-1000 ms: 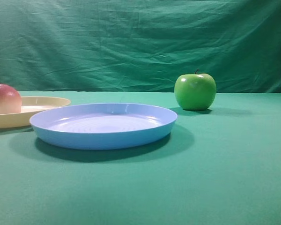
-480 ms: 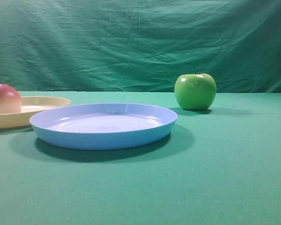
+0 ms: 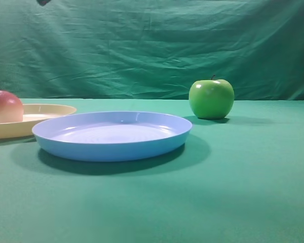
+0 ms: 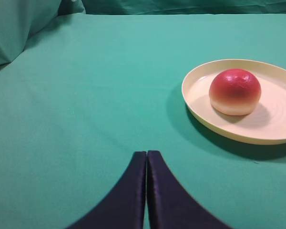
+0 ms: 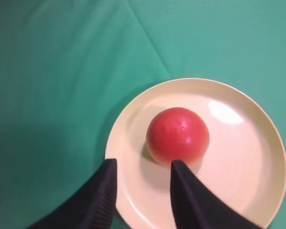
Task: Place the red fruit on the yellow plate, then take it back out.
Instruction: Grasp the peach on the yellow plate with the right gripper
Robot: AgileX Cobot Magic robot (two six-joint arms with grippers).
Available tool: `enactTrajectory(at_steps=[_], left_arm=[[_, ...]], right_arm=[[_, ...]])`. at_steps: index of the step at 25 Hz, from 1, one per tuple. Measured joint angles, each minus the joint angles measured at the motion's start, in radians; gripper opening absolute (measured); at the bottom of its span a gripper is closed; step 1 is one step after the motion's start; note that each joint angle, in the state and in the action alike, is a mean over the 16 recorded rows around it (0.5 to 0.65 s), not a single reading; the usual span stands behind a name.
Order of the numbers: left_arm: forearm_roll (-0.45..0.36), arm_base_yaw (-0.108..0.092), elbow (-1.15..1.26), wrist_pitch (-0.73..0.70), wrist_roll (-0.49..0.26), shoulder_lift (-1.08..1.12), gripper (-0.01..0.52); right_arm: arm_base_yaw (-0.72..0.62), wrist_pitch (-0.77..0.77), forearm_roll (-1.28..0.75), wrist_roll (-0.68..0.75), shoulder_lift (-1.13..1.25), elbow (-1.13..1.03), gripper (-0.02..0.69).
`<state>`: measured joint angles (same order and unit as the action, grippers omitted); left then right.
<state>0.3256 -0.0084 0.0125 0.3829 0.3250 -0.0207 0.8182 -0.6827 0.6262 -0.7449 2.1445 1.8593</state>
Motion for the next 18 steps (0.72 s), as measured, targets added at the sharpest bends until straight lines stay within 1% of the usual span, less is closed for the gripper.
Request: enactTrajectory(at_steps=[6,10,13,18], left_arm=[[0.0,0.0,0.0,0.0,0.0,0.0,0.0],[0.0,0.0,0.0,0.0,0.0,0.0,0.0],[0.0,0.0,0.0,0.0,0.0,0.0,0.0],[0.0,0.0,0.0,0.0,0.0,0.0,0.0]], right_arm=[[0.025,0.06,-0.011,0.005,0.115,0.088,0.552],[0.042,0.127,-0.02,0.005,0.169,0.11,0.635],[0.051,0.184,-0.025,0.005,0.202,0.115,0.665],[0.058,0.266,-0.028,0.005,0.248,0.116,0.673]])
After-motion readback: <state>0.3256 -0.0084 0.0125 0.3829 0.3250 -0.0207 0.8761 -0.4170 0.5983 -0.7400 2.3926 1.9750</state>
